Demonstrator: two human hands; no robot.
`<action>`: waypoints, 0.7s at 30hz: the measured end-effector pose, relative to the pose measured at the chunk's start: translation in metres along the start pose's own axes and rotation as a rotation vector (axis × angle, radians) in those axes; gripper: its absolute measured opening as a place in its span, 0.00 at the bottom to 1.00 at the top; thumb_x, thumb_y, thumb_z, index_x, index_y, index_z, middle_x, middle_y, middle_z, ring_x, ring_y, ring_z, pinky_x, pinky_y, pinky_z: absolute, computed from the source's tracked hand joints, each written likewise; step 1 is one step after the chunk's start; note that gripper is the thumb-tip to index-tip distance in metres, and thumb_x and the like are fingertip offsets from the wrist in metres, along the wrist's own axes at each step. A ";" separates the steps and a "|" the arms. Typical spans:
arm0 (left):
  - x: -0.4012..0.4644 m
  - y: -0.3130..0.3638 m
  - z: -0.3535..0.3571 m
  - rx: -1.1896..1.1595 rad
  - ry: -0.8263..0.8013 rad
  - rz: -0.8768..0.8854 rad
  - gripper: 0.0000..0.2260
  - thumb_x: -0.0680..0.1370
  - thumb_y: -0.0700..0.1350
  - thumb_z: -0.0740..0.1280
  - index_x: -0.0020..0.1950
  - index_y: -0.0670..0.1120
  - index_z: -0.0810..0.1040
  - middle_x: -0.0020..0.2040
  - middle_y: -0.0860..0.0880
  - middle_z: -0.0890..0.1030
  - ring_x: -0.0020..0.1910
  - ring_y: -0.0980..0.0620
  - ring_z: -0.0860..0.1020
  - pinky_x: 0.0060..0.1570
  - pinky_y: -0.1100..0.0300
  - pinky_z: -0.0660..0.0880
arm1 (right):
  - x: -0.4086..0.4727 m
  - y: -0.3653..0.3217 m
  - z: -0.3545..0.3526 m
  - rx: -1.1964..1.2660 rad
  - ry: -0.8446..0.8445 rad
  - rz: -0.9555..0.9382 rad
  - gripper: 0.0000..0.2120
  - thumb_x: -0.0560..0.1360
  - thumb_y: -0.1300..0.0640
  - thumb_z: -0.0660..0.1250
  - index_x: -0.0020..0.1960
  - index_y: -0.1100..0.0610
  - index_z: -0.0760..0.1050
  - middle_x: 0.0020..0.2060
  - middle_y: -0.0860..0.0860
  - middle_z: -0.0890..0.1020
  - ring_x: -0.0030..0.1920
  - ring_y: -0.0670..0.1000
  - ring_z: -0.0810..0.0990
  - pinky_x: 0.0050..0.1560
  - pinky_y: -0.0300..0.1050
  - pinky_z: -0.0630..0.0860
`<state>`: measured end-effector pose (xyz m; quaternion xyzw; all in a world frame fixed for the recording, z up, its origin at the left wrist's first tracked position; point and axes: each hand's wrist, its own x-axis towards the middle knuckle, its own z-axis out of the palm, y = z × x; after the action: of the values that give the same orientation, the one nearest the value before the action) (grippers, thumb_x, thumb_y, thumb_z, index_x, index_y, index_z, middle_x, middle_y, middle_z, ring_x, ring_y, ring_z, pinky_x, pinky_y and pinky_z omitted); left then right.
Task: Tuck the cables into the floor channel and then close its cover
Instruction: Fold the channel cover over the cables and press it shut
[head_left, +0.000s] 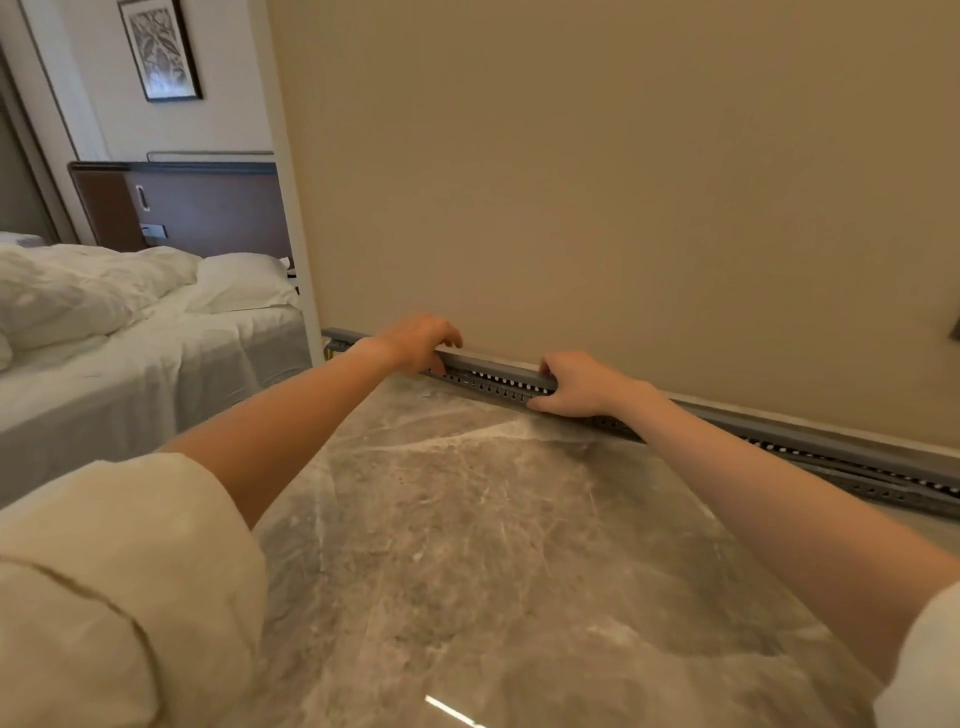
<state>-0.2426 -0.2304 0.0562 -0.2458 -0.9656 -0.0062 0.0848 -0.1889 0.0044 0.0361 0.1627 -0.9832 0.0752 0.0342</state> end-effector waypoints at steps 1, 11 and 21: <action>0.000 -0.007 -0.002 -0.005 0.004 -0.018 0.23 0.73 0.40 0.71 0.68 0.44 0.72 0.65 0.44 0.76 0.64 0.44 0.73 0.62 0.51 0.70 | 0.006 -0.006 0.001 0.013 0.009 -0.023 0.21 0.73 0.46 0.67 0.55 0.62 0.72 0.49 0.57 0.78 0.48 0.57 0.77 0.49 0.53 0.75; 0.000 -0.083 -0.015 0.215 -0.083 -0.152 0.26 0.70 0.42 0.74 0.67 0.45 0.72 0.65 0.45 0.76 0.63 0.44 0.73 0.61 0.51 0.72 | 0.067 -0.069 0.012 0.114 0.041 -0.159 0.20 0.79 0.46 0.59 0.52 0.64 0.74 0.45 0.59 0.80 0.45 0.60 0.78 0.48 0.55 0.76; 0.000 -0.112 -0.005 0.215 -0.099 -0.161 0.15 0.74 0.37 0.67 0.60 0.45 0.78 0.58 0.45 0.80 0.56 0.46 0.77 0.55 0.54 0.73 | 0.096 -0.091 0.023 0.142 0.068 -0.123 0.20 0.79 0.54 0.62 0.31 0.62 0.68 0.26 0.56 0.71 0.31 0.57 0.71 0.34 0.48 0.68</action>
<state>-0.2948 -0.3292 0.0639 -0.1569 -0.9803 0.1027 0.0623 -0.2513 -0.1145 0.0349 0.2223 -0.9618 0.1479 0.0605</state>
